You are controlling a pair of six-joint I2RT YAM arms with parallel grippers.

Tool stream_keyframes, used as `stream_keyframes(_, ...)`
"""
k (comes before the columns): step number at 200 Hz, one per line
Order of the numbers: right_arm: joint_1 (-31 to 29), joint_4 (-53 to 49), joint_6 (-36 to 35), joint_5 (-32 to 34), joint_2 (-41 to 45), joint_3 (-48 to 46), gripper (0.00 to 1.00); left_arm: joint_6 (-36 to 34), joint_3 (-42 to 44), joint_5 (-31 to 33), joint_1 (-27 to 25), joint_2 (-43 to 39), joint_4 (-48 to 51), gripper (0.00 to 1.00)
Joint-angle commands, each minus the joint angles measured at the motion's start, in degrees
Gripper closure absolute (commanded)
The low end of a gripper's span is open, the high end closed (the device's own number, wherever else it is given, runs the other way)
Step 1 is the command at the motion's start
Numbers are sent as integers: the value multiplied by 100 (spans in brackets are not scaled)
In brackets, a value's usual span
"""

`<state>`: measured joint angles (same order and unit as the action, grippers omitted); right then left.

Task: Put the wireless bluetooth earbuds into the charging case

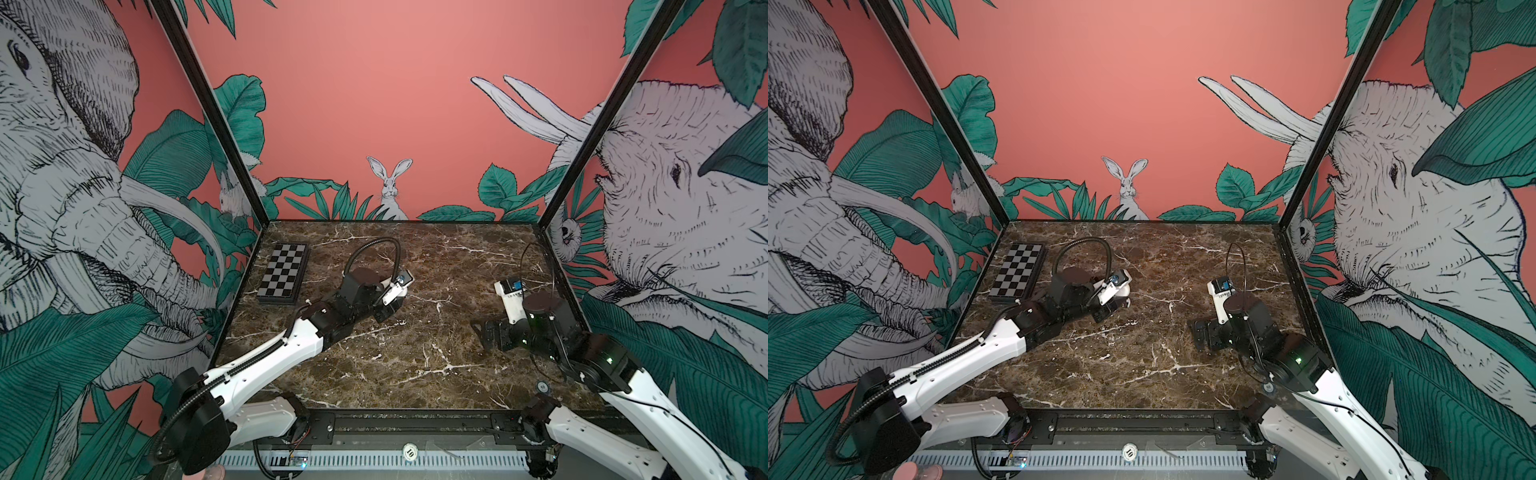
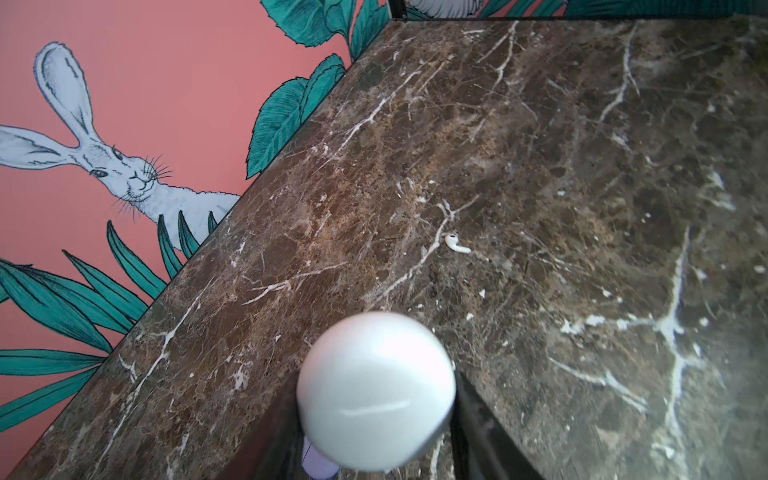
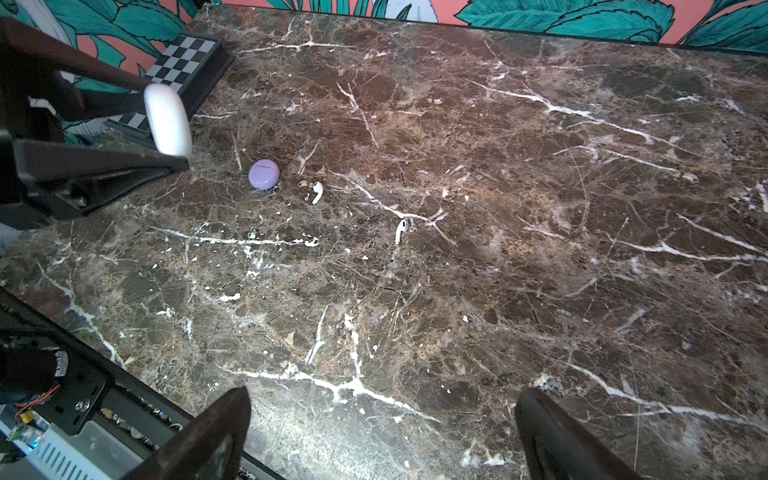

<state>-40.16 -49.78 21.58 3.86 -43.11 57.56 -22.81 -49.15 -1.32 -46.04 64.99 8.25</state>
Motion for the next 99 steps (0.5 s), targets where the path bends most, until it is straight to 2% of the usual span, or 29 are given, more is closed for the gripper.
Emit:
stream_keyframes(1,17,278,-104,-408,-106,191,2,-754,479,-223,-77,-638,-355,100)
stream_keyframes(32,17,517,-72,-1058,-313,263,2,-1710,1339,-365,-329,-1524,-595,100)
stream_keyframes(55,19,733,29,-1529,-525,383,2,-1652,1662,-316,-349,-1943,-710,100)
stream_keyframes(83,17,1169,91,-2279,-793,346,2,-1852,1865,-1155,-379,-2240,-577,100)
stream_keyframes(99,17,1380,175,-2437,-999,283,2,-1762,1844,-1427,-379,-2168,-607,100)
